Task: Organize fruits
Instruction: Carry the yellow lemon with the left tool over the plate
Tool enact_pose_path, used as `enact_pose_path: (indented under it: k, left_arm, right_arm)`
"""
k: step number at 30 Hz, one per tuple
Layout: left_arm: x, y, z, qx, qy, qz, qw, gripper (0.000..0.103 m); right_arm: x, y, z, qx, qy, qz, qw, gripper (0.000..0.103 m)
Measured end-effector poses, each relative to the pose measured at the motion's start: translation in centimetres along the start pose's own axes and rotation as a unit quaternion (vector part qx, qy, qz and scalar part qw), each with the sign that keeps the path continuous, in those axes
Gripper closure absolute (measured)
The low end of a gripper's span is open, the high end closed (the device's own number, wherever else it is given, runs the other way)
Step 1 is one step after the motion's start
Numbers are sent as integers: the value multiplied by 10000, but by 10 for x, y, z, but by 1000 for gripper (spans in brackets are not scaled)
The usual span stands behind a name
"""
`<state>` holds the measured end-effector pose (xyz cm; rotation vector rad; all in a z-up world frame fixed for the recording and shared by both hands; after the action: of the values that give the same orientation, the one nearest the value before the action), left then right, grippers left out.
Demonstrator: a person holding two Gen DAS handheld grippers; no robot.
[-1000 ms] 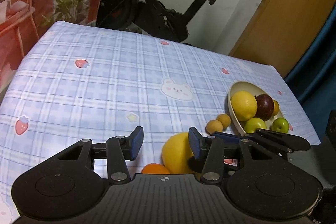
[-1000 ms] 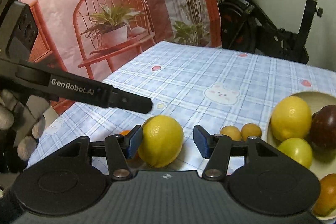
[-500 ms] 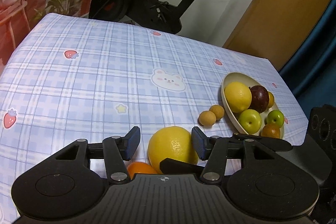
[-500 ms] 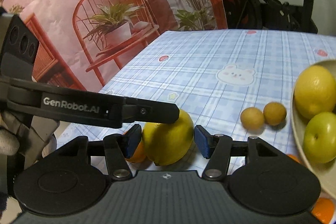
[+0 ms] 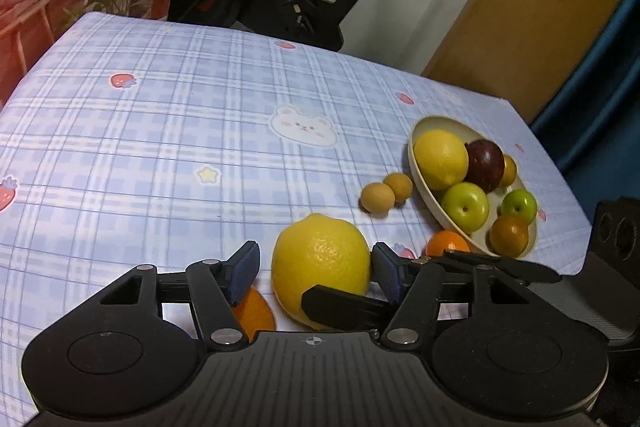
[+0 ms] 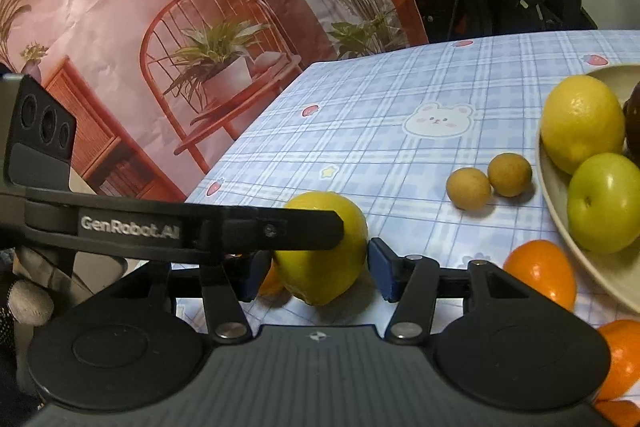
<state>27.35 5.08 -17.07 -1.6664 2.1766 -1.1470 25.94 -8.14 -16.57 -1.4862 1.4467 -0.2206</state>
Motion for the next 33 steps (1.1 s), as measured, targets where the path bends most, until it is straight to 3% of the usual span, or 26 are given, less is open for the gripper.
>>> enact_pose_path:
  k: [10,17,28,33]
  left_arm:
    - [29,4,-9,83,-41,267,9996,44]
    - [65,-16,-14,310,37,468,9984,44]
    - [153,-34,30,265,268,1109,9931,44]
    - [181,-37,60,89,232,1387,9900,44]
  right_arm:
    - [2,10,-24,207,33,-13,9998,48]
    - [5,0,-58,763,67,-29,9971,48]
    - [59,-10,-120,1560,502,575,9848,48]
    - [93,-12,-139,1732,782,795,9785,48]
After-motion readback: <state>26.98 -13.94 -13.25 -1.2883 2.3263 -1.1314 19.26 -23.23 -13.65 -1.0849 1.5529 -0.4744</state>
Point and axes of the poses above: each gripper's, at about its wrist camera, not at the fingertips, and z roughly the way its jaws point, x to its right, y to its underside, the point moved 3 cm from there along z, roughly the way its jaws point, and after that the axes turned 4 degrees about x, right-handed, at the moved point
